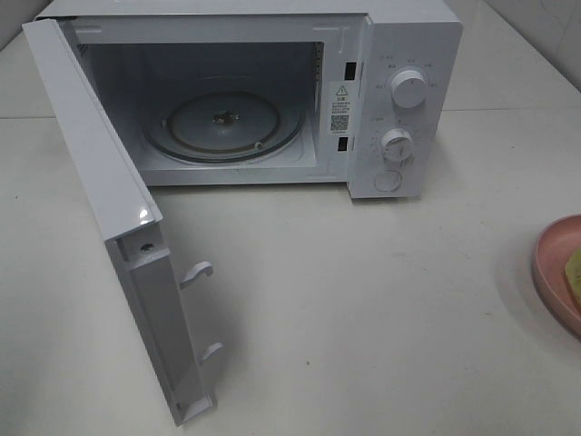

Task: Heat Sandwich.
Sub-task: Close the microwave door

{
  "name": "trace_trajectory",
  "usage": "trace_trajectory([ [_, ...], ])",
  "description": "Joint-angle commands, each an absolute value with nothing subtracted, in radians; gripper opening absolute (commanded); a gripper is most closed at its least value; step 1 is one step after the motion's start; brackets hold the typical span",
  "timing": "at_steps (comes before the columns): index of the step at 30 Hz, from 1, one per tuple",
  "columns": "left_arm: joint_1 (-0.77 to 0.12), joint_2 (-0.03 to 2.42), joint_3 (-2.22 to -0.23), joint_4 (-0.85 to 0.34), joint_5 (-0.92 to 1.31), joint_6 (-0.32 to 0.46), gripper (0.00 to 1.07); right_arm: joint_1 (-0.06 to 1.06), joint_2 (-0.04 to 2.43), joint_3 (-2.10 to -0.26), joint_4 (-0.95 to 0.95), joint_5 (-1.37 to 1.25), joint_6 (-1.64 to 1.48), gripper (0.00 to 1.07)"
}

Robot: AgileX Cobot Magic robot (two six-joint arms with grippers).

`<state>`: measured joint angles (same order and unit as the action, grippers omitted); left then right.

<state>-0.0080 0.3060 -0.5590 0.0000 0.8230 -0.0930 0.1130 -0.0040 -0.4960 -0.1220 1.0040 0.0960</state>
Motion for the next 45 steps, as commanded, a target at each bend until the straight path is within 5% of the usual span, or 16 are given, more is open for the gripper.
trace_trajectory([
  [1,-0.005,0.376,-0.562,-0.009,0.745,-0.1,0.59,0.107,-0.032,-0.495,-0.121,0.997,0.085,0.75],
  [7,-0.005,0.5,-0.562,-0.007,0.684,-0.1,0.29,0.107,-0.032,-0.495,-0.121,0.997,0.083,0.75],
  [8,-0.005,0.549,-0.561,-0.006,0.659,-0.1,0.14,0.107,-0.032,-0.495,-0.121,0.997,0.083,0.75],
  [10,-0.005,0.602,-0.562,-0.006,0.624,-0.099,0.0,0.107,-0.032,-0.495,-0.121,0.997,0.083,0.75],
  [33,-0.005,0.919,-0.248,0.072,-0.366,-0.095,0.0,0.107,-0.032,-0.495,-0.121,0.997,0.085,0.75],
  [45,-0.006,1.136,-0.248,0.469,-0.667,-0.357,0.0,0.107,-0.032,-0.495,-0.121,0.997,0.085,0.75],
])
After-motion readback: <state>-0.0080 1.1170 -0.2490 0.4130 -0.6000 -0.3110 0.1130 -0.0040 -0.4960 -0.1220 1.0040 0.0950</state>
